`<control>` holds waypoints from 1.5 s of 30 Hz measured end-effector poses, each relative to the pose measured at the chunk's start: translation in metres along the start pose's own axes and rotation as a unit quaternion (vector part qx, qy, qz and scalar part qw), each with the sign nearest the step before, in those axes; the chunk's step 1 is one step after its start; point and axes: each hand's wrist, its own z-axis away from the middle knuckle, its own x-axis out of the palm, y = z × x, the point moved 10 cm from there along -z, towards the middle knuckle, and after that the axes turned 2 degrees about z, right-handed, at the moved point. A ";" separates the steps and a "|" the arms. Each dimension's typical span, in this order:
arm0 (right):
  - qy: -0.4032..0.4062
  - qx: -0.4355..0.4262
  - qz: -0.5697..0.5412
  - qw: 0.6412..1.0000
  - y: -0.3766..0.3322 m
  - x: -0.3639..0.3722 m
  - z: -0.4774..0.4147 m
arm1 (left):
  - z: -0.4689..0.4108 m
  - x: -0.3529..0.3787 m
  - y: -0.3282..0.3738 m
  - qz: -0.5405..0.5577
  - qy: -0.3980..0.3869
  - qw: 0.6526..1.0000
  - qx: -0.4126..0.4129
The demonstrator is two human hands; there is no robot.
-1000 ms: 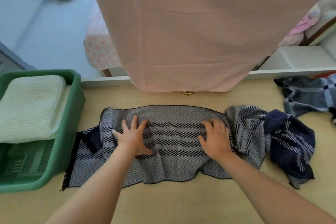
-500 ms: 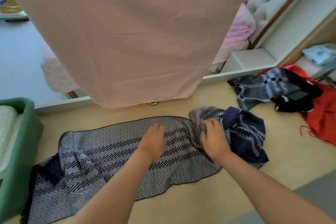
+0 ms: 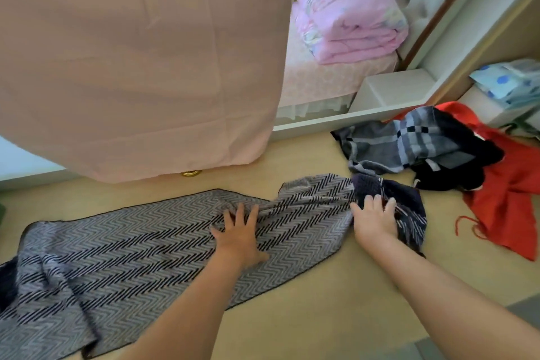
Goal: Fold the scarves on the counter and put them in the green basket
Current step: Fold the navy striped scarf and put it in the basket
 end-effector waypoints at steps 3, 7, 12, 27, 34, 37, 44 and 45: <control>0.135 -0.056 -0.026 0.989 -0.003 -0.037 -0.005 | 0.001 -0.009 0.007 -0.053 0.042 0.998 0.000; 0.160 -0.228 -0.219 0.935 -0.060 -0.062 -0.005 | 0.004 -0.040 0.019 -0.019 0.186 0.982 0.030; 0.057 -0.217 -0.200 0.954 -0.089 -0.054 -0.024 | -0.014 -0.045 0.016 0.016 0.146 0.988 0.049; 0.124 -0.167 -0.200 0.957 -0.097 -0.082 -0.079 | -0.052 -0.090 0.009 0.028 0.239 0.970 0.014; 0.150 -0.080 -0.481 0.860 -0.046 -0.098 -0.086 | -0.043 -0.097 0.018 0.274 0.285 0.915 0.085; 0.237 -0.171 -0.366 0.883 -0.063 -0.092 -0.053 | -0.027 -0.080 0.027 0.125 0.340 0.928 0.087; 0.058 -0.217 -0.213 0.951 -0.076 0.018 -0.032 | -0.030 0.007 0.041 -0.036 0.182 0.980 0.066; 0.058 -0.204 -0.205 0.955 -0.067 0.022 -0.032 | -0.030 0.009 0.048 -0.039 0.165 0.983 0.076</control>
